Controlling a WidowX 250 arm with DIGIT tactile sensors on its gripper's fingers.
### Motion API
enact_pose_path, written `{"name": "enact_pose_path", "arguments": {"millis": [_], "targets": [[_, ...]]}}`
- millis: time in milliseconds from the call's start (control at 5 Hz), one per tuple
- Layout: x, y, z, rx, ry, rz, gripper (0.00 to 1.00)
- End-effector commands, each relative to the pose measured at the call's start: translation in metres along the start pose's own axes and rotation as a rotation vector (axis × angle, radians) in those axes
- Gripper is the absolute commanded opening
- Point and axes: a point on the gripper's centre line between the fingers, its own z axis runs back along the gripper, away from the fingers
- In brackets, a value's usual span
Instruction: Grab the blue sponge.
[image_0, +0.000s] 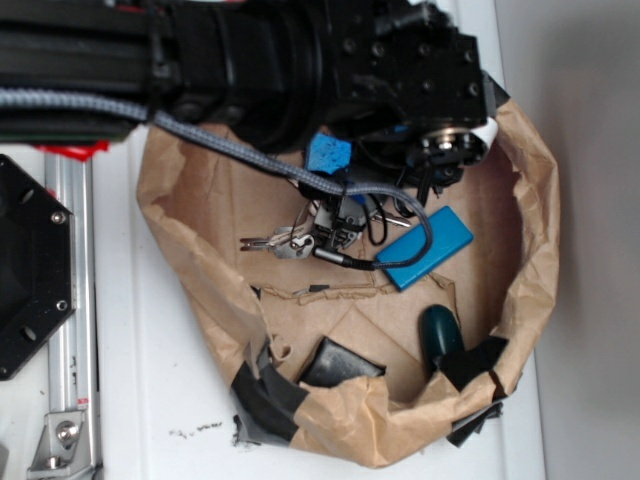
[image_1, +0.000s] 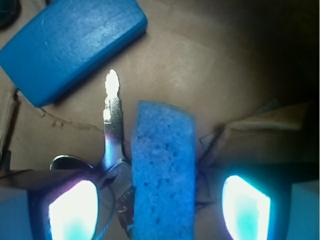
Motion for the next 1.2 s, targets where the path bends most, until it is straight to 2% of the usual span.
{"name": "enact_pose_path", "arguments": {"millis": [0, 200, 400, 600, 800, 1000], "targets": [[-0.005, 0.006, -0.002, 0.052, -0.006, 0.046, 1.00], [-0.003, 0.002, -0.010, 0.084, 0.015, -0.025, 1.00], [-0.001, -0.005, -0.024, 0.114, -0.020, -0.029, 1.00], [0.001, -0.009, -0.024, 0.111, -0.010, -0.012, 0.86], [-0.001, -0.007, -0.023, 0.100, -0.021, 0.010, 0.00], [-0.001, -0.009, -0.022, 0.108, -0.017, 0.007, 0.00]]}}
